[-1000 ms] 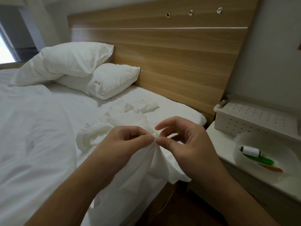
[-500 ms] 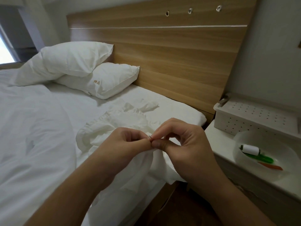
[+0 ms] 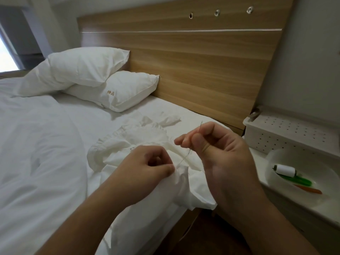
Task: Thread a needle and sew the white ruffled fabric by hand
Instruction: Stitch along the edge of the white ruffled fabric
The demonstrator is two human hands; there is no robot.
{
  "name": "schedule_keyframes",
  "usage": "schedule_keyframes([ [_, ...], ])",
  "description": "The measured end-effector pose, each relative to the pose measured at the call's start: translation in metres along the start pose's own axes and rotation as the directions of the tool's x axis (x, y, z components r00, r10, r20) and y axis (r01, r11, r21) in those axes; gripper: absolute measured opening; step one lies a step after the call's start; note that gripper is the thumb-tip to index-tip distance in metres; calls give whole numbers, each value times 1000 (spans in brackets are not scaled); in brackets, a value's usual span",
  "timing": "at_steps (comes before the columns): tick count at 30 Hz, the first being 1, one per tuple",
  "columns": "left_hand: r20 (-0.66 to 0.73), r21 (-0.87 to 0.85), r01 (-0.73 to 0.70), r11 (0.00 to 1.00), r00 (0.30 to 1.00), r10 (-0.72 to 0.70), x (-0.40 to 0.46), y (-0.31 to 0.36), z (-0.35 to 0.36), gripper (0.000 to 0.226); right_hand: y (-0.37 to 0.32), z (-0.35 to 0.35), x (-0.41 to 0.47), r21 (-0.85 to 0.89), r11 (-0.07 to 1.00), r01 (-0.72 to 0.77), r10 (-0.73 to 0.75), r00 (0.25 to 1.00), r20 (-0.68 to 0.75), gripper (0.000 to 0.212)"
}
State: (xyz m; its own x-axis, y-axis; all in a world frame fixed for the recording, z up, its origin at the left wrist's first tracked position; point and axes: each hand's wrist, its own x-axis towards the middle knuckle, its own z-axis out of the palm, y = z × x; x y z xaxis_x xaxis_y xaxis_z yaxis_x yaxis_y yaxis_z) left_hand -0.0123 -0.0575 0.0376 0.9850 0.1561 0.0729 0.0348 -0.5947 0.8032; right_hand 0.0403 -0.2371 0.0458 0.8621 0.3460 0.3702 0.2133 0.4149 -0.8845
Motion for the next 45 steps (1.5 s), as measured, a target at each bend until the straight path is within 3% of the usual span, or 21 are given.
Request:
schedule_keyframes([
  [3,14,5,15,1000,1000,-15,0,1,-2,19,-12,-3,5,200,976,-82,83,997,2,12],
  [6,8,-8,43,999,999,-43,0,3,-2,25,-19,-10,10,230,968,-101,102,995,7,15],
  [8,3,-14,59,998,998,-59,0,3,-2,25,-19,-17,12,119,987,-107,108,994,-6,18],
  [11,-10,-45,69,997,998,-70,-1,2,-3,24,-17,-26,12,-297,952,-73,85,996,30,3],
  [13,-5,-54,53,997,999,-53,-1,1,-3,22,-13,-30,10,-612,790,5,88,989,121,23],
  [15,-3,-68,12,998,1000,-12,-1,0,-3,17,-7,-30,9,-828,553,92,125,974,191,38],
  [17,11,-91,-46,995,999,48,-2,0,-3,14,0,-28,7,-921,364,140,160,964,210,36],
  [18,30,-107,-72,992,997,76,-4,2,-2,13,4,-28,7,-934,333,130,157,969,191,29],
  [20,67,-125,-125,984,989,134,-5,4,-1,12,9,-29,8,-925,370,92,108,984,141,15],
  [23,38,-126,-181,975,982,187,-4,3,0,9,7,-32,12,-846,534,-9,73,997,36,12],
  [28,46,-109,-168,980,984,174,-2,-2,-2,10,2,-31,17,-535,803,-263,194,964,-183,15],
  [33,57,-115,-125,985,990,132,-2,-4,-5,11,9,-47,23,-306,843,-443,305,861,-407,10],
  [35,40,-129,-121,984,991,128,-1,-6,-6,11,9,-54,24,-246,858,-452,319,842,-434,17],
  [37,22,-138,-135,981,990,139,-1,-8,-6,10,8,-57,23,-241,884,-401,278,864,-419,30],
  [39,11,-145,-143,979,989,146,0,-7,-6,10,3,-54,20,-360,891,-278,143,922,-359,35],
  [42,10,-134,-151,979,988,153,-1,-4,-6,11,0,-43,14,-487,868,-97,80,995,-56,35],
  [45,26,-142,-165,976,985,170,-3,0,-5,14,6,-30,9,-584,811,-43,198,959,203,17],
])
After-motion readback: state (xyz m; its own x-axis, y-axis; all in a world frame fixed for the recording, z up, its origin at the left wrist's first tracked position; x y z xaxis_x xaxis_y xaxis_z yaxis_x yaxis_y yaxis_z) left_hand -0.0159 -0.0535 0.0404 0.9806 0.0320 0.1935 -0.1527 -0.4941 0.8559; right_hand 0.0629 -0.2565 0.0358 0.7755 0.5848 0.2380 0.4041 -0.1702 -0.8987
